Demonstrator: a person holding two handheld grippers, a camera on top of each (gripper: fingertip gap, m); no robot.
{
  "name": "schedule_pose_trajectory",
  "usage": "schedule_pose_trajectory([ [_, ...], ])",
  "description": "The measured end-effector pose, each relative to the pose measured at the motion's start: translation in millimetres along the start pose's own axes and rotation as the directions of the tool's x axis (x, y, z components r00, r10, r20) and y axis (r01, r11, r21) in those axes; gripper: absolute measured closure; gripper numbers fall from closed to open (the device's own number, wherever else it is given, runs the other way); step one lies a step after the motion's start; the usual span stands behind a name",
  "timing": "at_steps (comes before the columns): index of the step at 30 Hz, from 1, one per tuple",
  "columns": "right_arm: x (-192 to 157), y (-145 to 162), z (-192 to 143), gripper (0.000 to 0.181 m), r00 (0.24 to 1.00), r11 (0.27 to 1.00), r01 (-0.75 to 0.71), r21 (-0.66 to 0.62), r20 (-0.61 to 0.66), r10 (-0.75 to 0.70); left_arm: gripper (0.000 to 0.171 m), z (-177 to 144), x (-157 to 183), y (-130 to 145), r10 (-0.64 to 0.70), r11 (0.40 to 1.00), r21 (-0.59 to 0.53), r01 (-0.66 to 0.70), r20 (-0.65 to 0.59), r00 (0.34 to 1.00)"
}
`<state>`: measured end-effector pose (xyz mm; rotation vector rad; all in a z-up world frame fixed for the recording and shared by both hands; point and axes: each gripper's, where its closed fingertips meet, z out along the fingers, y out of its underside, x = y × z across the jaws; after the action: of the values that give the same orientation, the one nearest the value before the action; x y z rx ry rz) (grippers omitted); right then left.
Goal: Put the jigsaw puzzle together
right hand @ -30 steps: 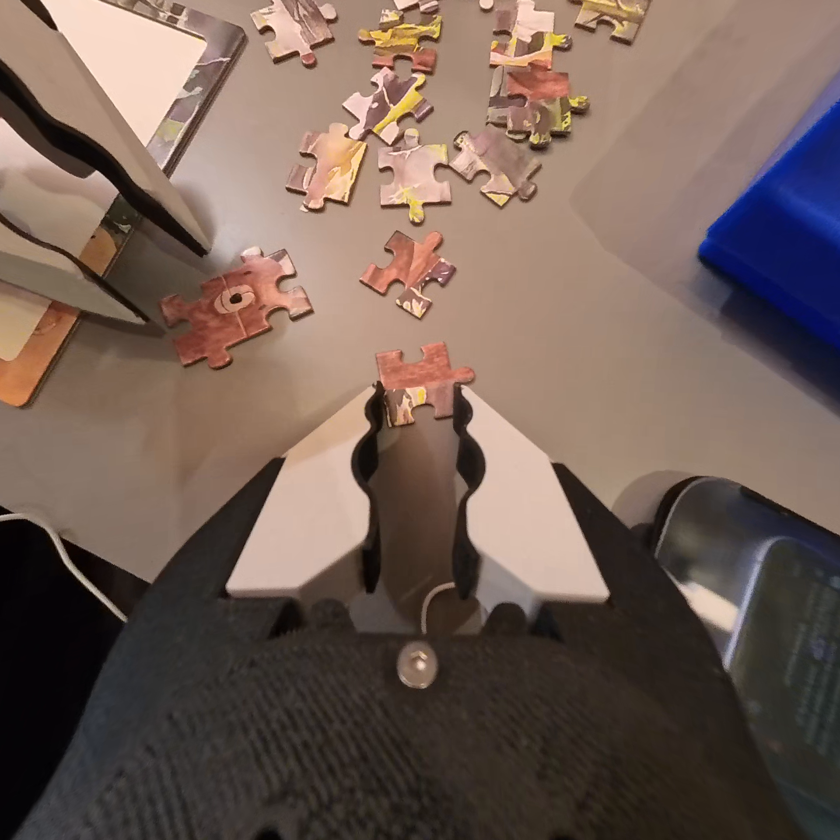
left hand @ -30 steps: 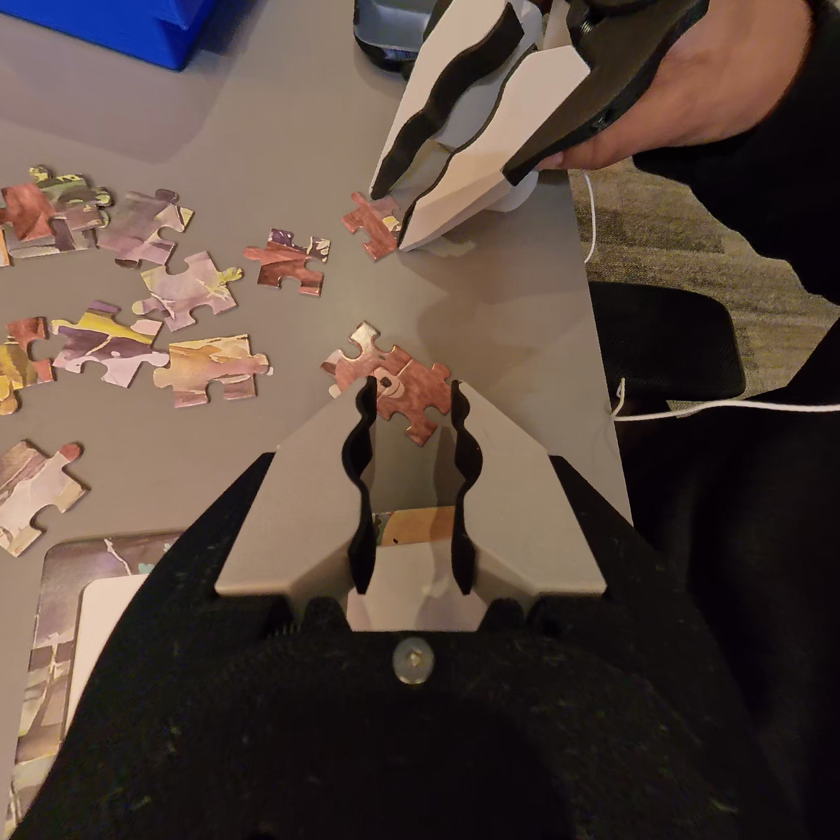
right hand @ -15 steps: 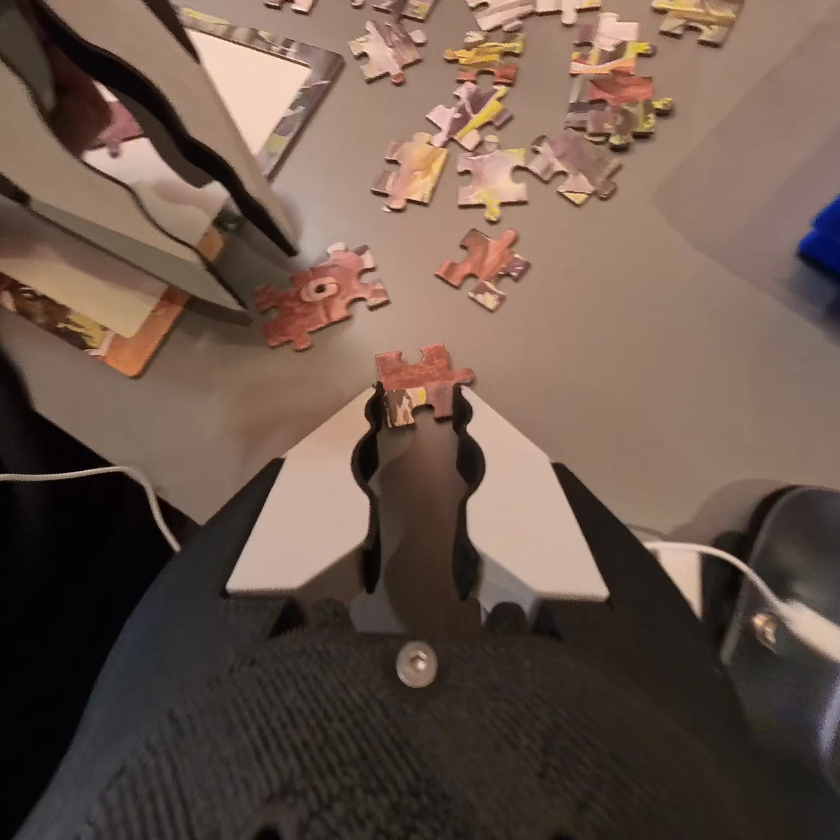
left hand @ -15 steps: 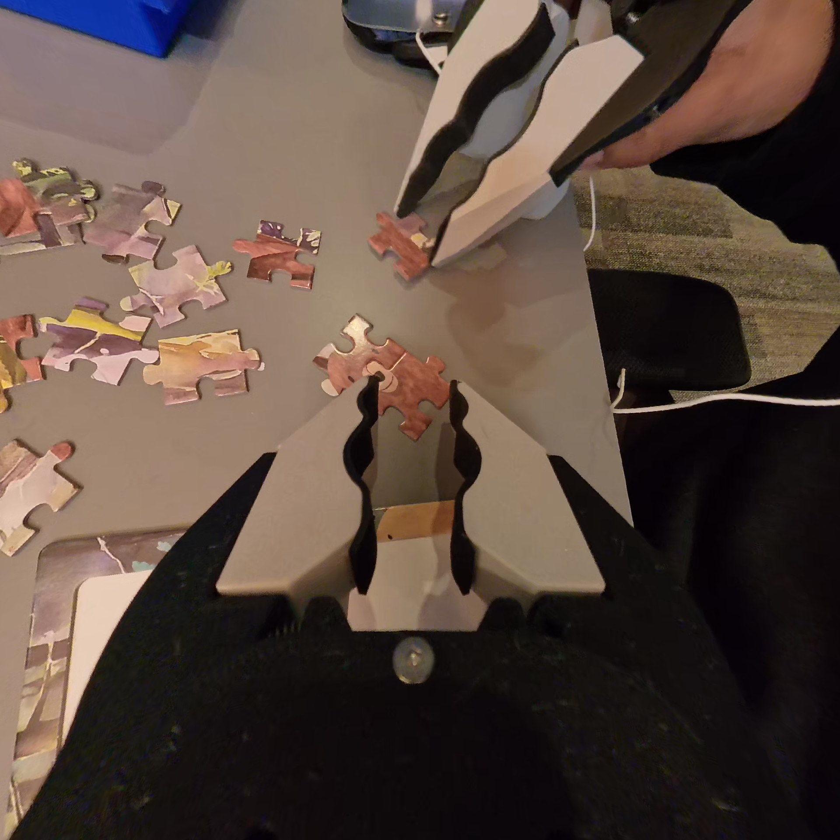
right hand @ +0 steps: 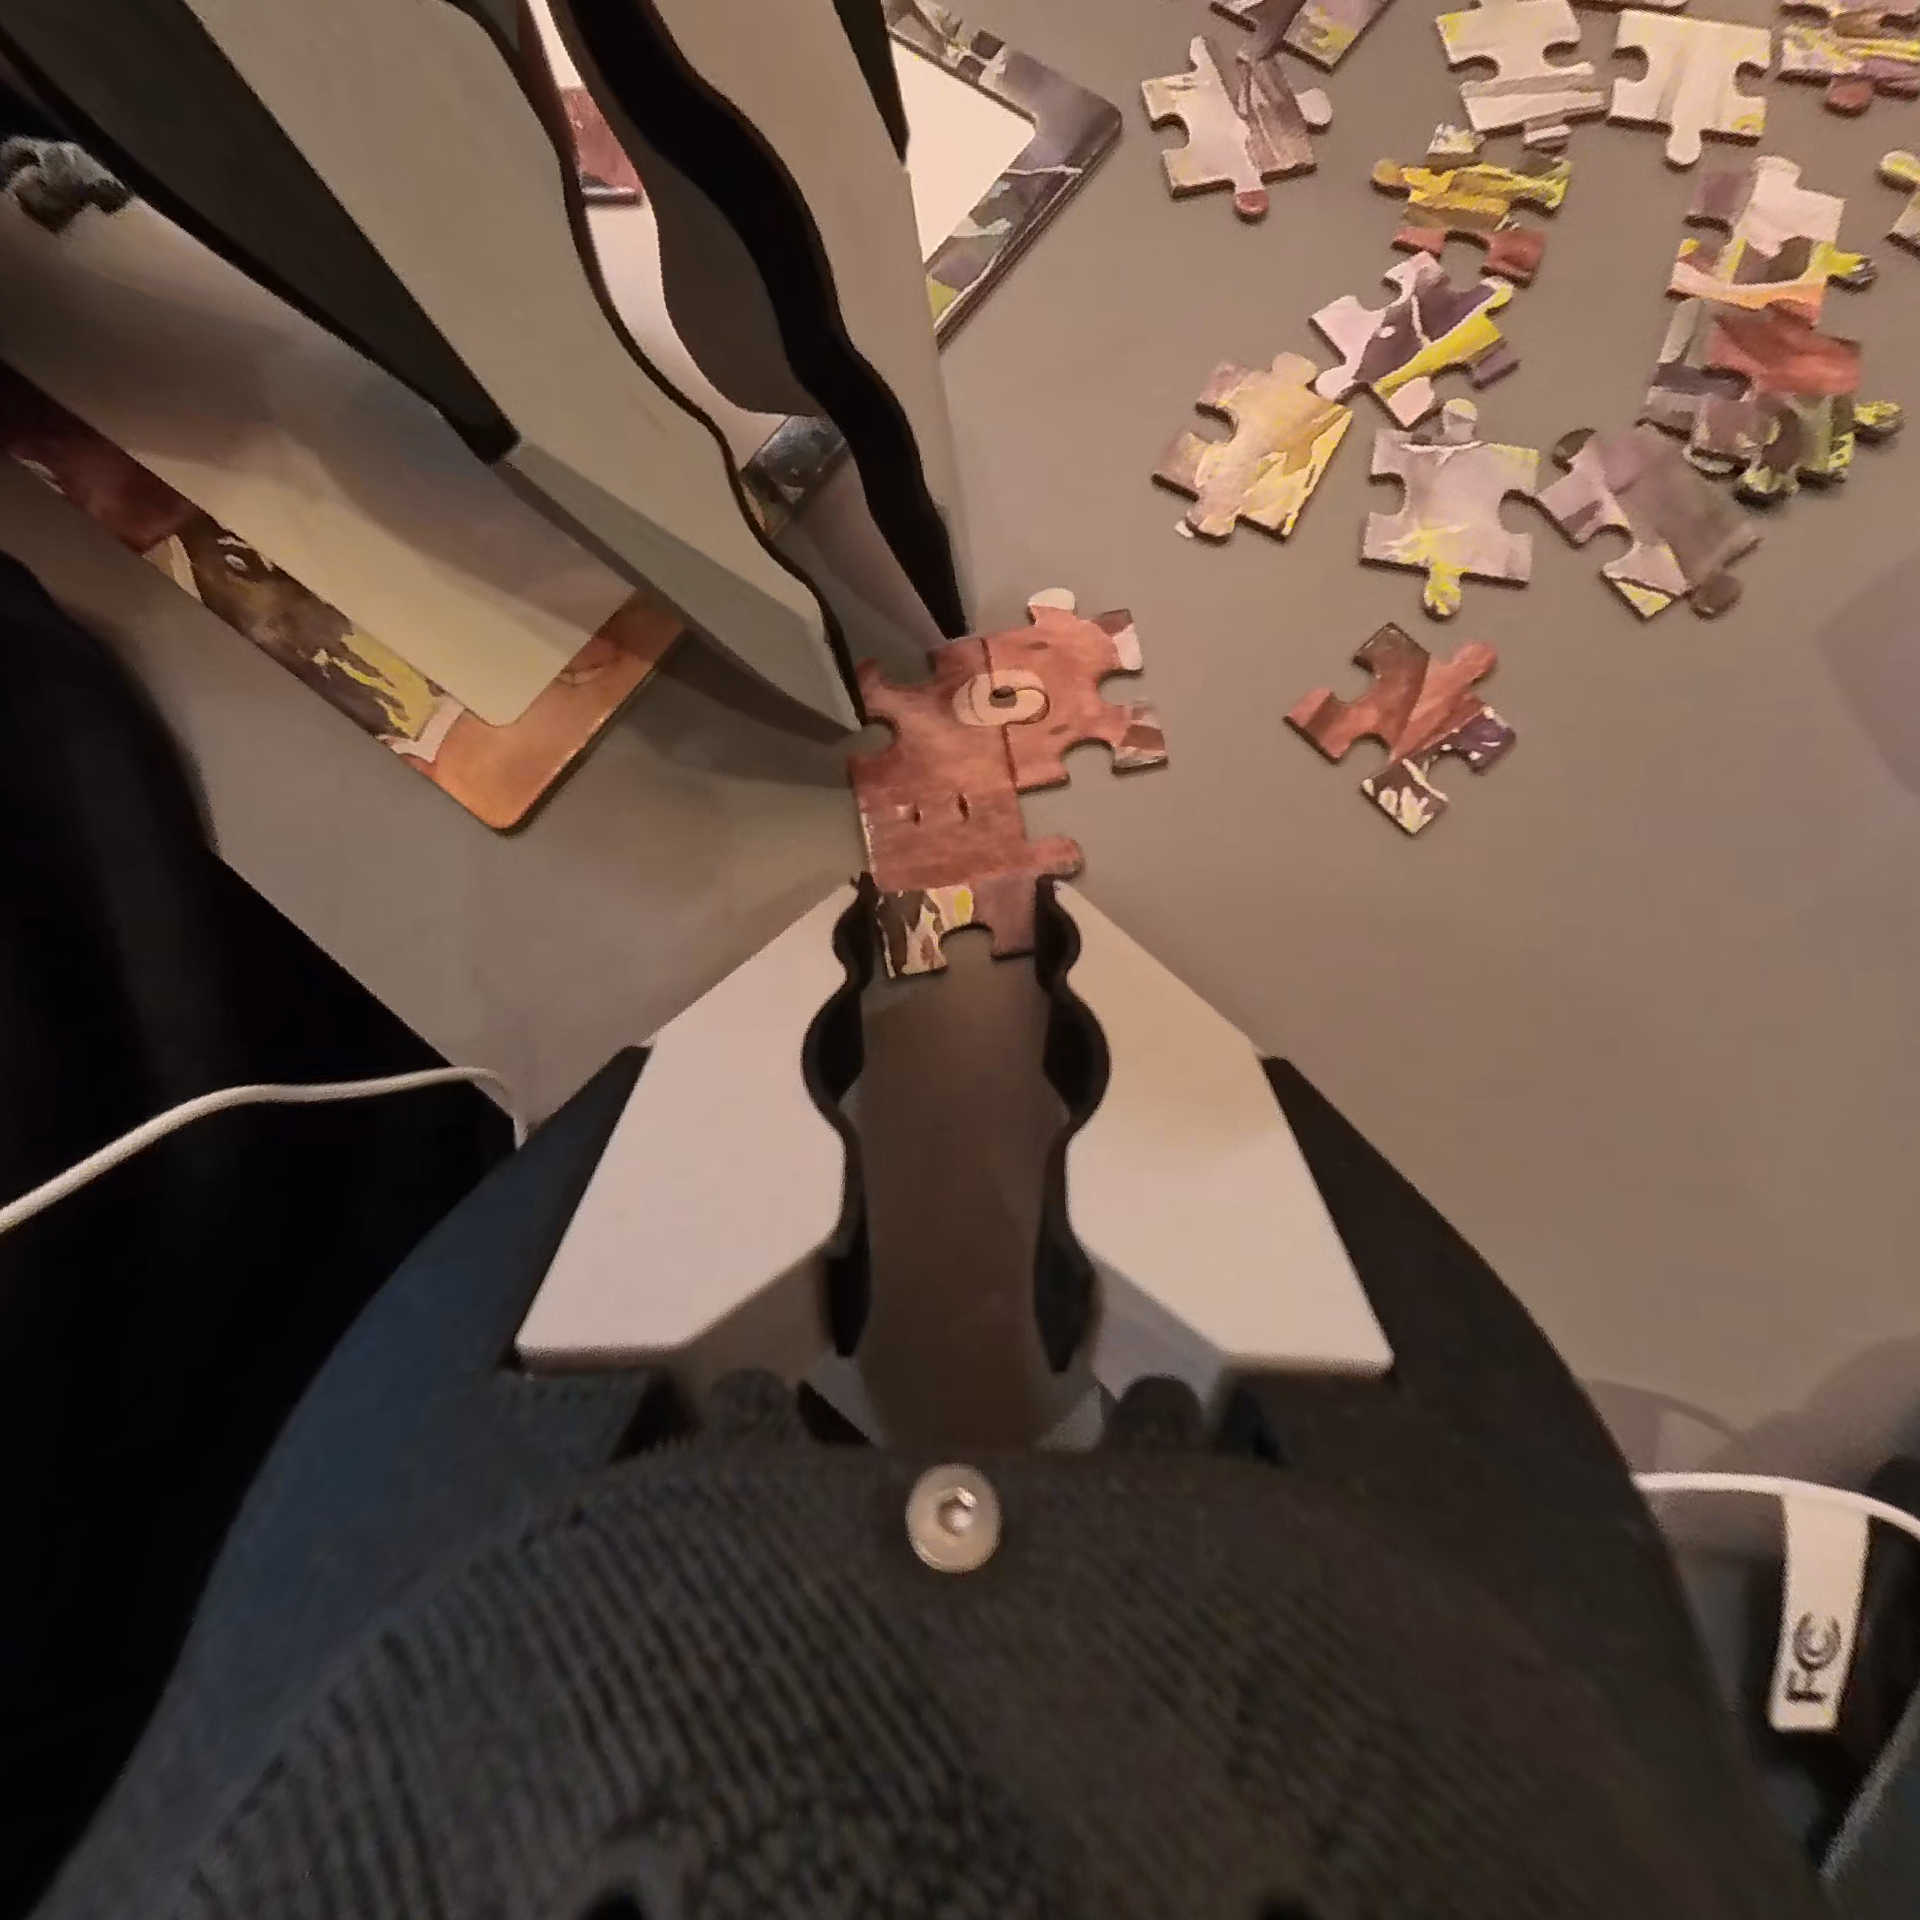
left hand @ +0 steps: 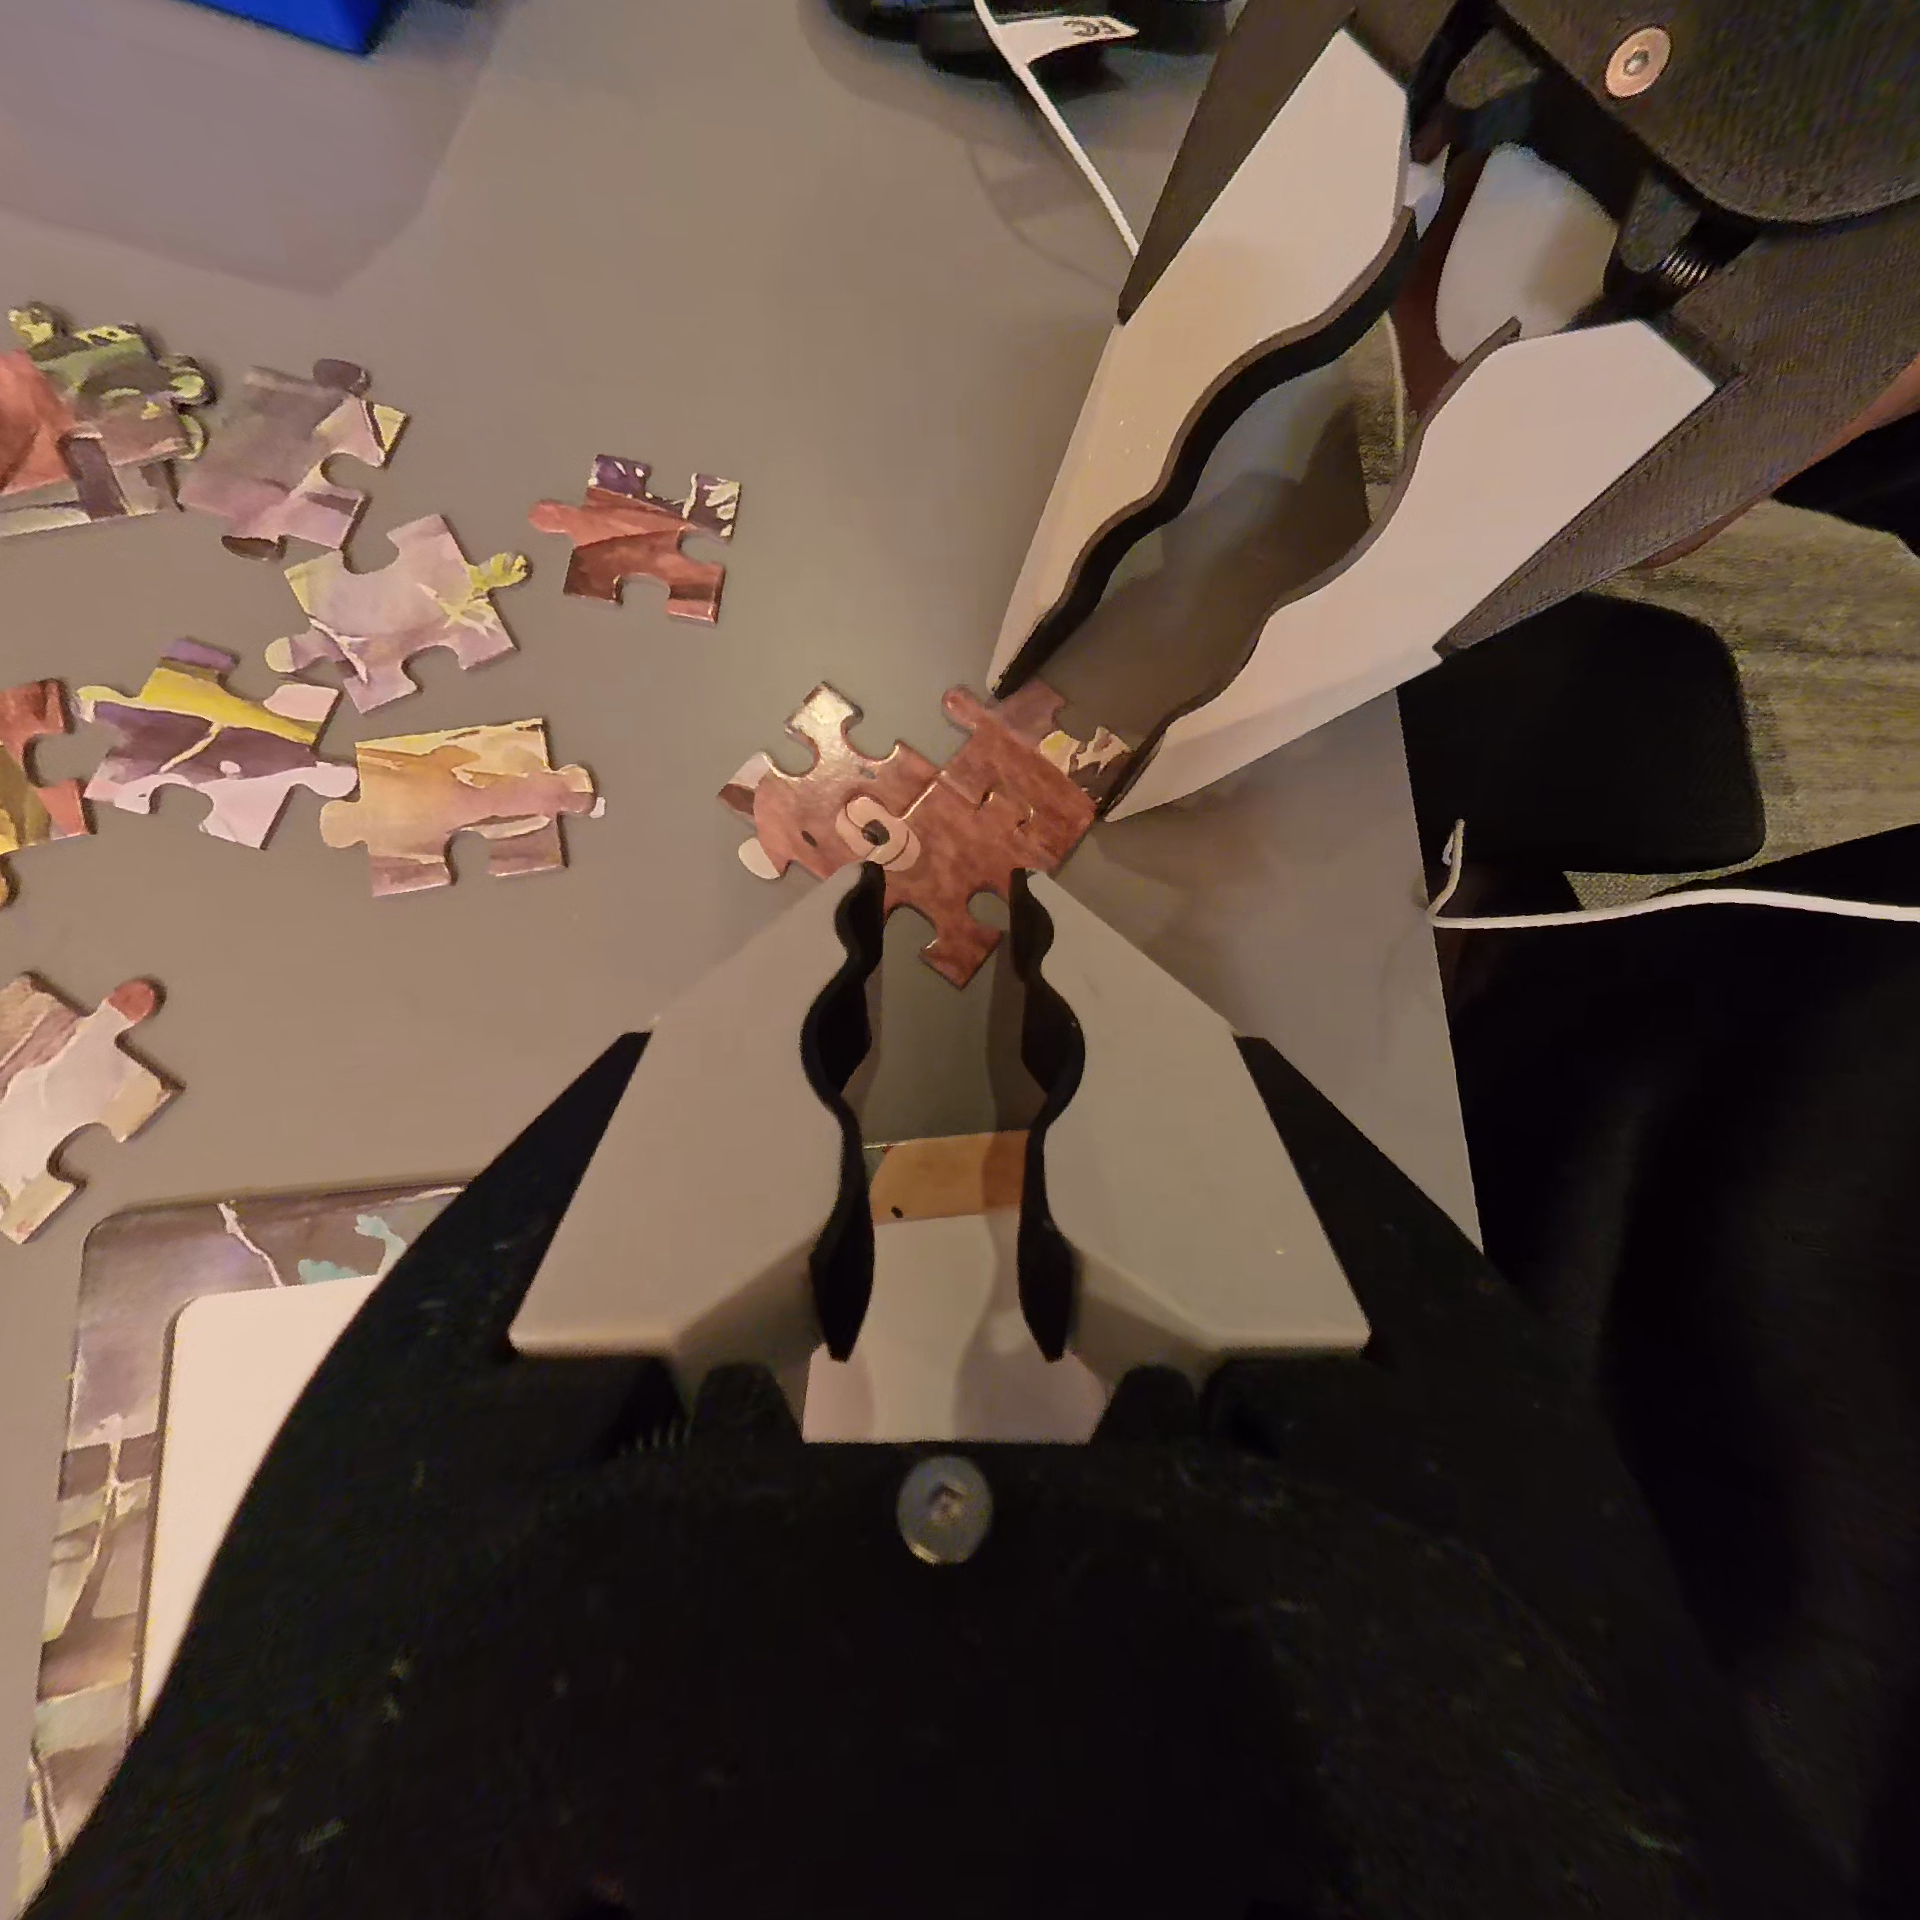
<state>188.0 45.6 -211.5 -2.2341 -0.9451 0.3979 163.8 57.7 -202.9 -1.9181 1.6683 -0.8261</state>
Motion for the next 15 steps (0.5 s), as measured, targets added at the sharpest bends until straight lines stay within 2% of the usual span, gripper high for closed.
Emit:
schedule_pose_trajectory([
  [15,1.0,2.5,-1.2,0.150,0.999,0.998,0.033,-0.061,-0.036,-0.036,0.149,-0.2,0.1,0.2,-0.005,1.000,0.003,0.005,-0.002,1.000],
])
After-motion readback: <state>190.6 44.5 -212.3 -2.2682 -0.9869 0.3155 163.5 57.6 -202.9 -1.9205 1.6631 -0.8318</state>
